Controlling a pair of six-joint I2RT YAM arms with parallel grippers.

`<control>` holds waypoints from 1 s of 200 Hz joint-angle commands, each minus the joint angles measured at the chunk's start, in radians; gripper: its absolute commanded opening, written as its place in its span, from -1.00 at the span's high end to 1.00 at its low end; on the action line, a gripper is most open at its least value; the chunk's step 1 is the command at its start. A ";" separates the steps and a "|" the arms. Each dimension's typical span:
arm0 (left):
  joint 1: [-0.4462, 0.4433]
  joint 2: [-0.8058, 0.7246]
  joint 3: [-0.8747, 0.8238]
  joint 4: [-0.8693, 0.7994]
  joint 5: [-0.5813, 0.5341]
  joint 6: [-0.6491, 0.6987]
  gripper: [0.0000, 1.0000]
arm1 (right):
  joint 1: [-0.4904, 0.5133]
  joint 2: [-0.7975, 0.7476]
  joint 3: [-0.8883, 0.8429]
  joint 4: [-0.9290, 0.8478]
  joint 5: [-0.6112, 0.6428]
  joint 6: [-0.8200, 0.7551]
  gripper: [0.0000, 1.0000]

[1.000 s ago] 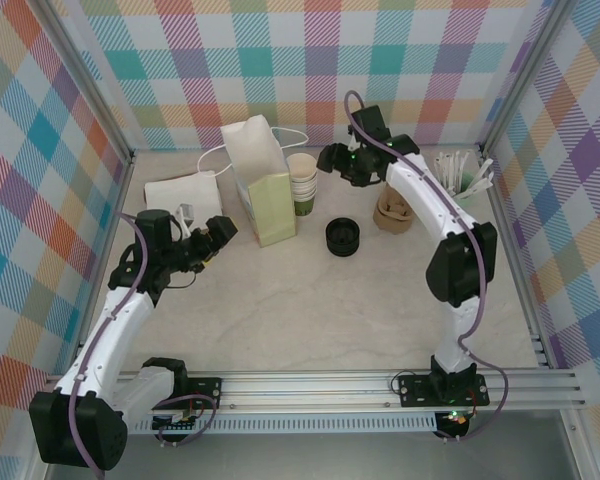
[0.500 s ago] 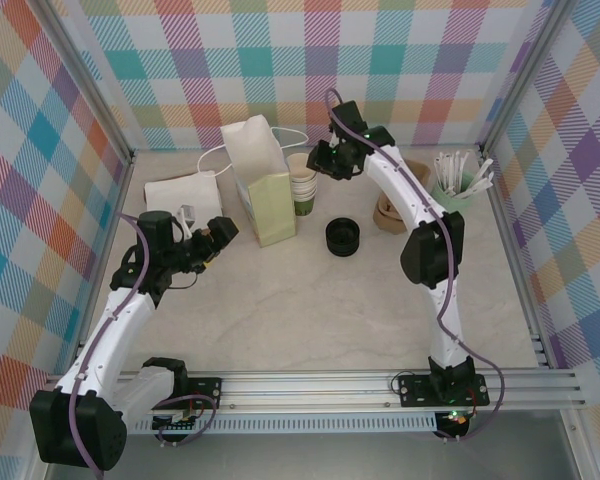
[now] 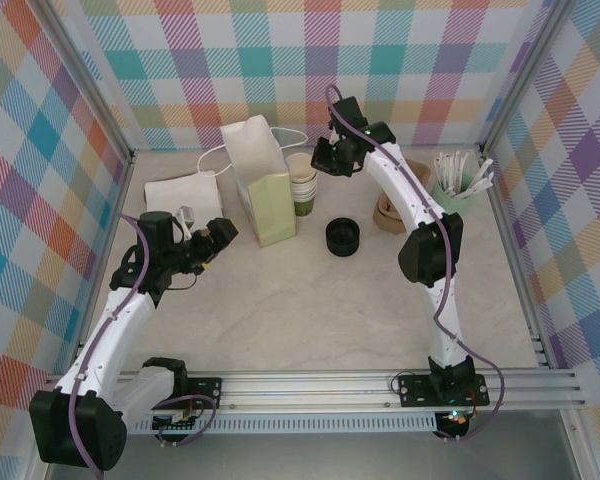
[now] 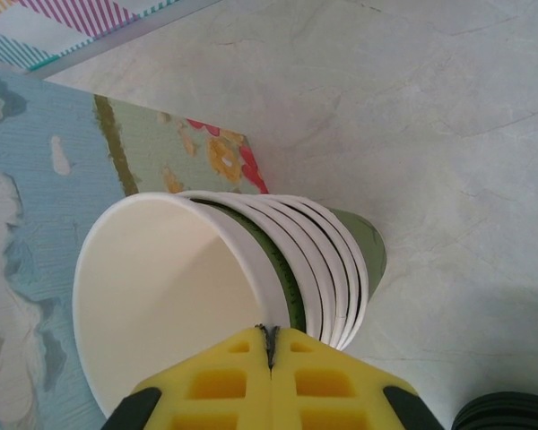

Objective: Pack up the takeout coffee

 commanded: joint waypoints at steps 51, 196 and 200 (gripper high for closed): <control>-0.011 0.013 0.089 -0.046 -0.009 0.035 -1.00 | 0.006 -0.046 0.053 -0.055 0.046 -0.046 0.98; -0.010 0.034 0.192 -0.059 0.017 0.036 -1.00 | -0.008 -0.137 0.083 -0.110 0.056 -0.089 1.00; -0.010 0.034 0.194 -0.059 0.017 0.036 -1.00 | -0.008 -0.140 0.081 -0.113 0.056 -0.091 1.00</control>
